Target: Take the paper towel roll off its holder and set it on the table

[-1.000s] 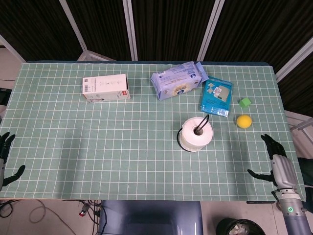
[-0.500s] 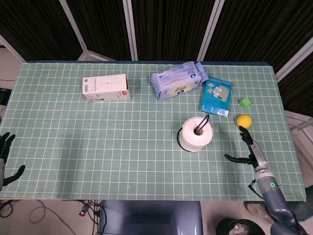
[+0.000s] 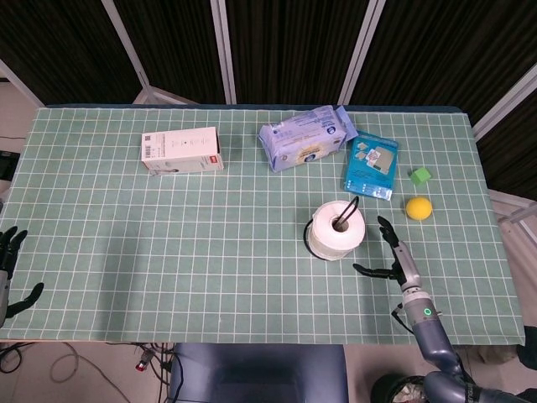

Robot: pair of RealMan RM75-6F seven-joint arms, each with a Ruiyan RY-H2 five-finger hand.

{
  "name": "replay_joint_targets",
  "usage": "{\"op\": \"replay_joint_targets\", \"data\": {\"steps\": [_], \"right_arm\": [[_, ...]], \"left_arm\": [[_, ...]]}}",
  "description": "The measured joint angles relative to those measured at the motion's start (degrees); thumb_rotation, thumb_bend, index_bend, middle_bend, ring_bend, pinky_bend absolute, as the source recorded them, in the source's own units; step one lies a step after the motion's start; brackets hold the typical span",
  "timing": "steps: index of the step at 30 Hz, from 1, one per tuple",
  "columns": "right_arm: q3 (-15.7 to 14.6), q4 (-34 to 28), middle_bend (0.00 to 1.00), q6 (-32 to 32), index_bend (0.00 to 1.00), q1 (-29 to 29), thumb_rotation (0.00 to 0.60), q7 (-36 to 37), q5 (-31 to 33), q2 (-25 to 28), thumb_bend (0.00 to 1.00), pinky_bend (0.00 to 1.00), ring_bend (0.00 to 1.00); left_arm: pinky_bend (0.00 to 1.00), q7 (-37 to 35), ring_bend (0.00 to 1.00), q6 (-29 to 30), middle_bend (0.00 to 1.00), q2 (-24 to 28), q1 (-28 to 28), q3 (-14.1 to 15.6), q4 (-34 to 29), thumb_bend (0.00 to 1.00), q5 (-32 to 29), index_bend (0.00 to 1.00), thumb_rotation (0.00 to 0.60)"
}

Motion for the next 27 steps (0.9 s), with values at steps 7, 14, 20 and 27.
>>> {"op": "replay_joint_targets", "data": {"steps": [7,14,20,27], "right_arm": [[0.8,3.2,0.0,-1.5,0.0,1.7,0.6,-2.5,2.6,-3.8,0.0,0.0,0.0],[2.2,5.8,0.0,-3.2,0.0,3.4,0.6,-4.0,4.4,-6.6,0.0,0.0,0.0],[3.3,7.0,0.0,-4.2,0.0,4.7,0.6,-5.2,5.3,-8.1,0.0,0.0,0.0],[4.5,8.4,0.0,-5.3,0.0,6.0,0.6,-6.4,6.7,-9.7,0.0,0.0,0.0]], "left_arm": [[0.0,0.2,0.0,0.0,0.0,-0.1,0.0,0.0,0.0,0.24,-0.1,0.05,0.6],[0.0,0.0,0.0,-0.1,0.0,0.0,-0.1,-0.1,0.2,0.24,-0.3,0.05,0.6],[0.0,0.1,0.0,-0.3,0.0,-0.1,-0.1,-0.1,0.3,0.24,-0.4,0.05,0.6],[0.0,0.0,0.0,-0.3,0.0,0.0,-0.1,-0.2,0.2,0.24,-0.5,0.05,0.6]]}}
